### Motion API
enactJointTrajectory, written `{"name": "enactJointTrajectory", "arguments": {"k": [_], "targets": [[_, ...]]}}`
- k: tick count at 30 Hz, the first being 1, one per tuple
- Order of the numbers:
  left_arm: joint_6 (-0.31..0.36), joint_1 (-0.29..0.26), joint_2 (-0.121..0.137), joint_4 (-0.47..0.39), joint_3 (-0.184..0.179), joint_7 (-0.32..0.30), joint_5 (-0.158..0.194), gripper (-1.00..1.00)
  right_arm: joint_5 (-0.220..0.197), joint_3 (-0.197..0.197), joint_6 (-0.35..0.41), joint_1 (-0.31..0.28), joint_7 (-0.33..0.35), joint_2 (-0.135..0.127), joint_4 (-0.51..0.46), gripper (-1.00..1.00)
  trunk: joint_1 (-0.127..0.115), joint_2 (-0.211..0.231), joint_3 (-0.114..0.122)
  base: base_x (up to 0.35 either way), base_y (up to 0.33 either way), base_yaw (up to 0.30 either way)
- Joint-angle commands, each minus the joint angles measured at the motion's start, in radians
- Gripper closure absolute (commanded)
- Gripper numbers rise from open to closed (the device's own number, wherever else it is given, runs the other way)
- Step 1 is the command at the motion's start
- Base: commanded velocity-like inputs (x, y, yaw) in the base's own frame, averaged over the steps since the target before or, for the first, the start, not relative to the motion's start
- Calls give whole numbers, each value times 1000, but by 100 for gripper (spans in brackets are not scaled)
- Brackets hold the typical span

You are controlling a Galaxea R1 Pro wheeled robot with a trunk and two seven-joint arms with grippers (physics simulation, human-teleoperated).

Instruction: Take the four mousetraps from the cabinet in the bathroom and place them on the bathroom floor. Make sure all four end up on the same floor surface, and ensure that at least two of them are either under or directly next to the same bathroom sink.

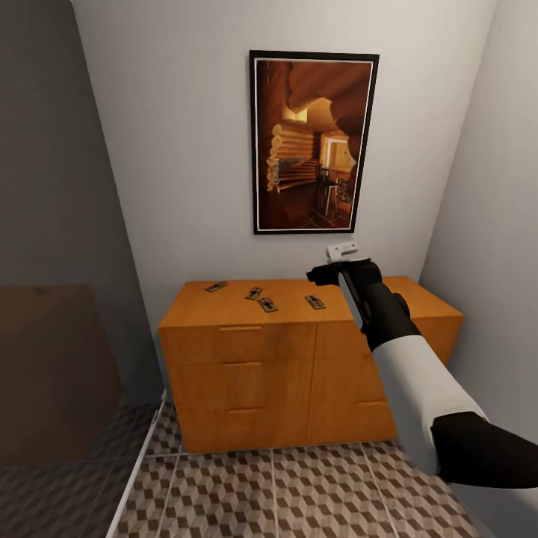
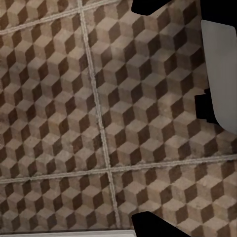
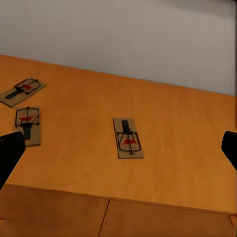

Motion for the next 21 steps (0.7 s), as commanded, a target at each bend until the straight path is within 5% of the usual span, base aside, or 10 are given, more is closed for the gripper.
{"name": "enactJointTrajectory", "arguments": {"k": [1,21], "targets": [[-3,-1,0,1,-9,7,0,-100,10,0,0,0,7,-2,4,-100,0,-1,-1,2,0,0],[-3,-1,0,1,-9,7,0,-100,11,-4,-208,2,42,-13,253,-100,0,-1,-1,0,0,0]]}}
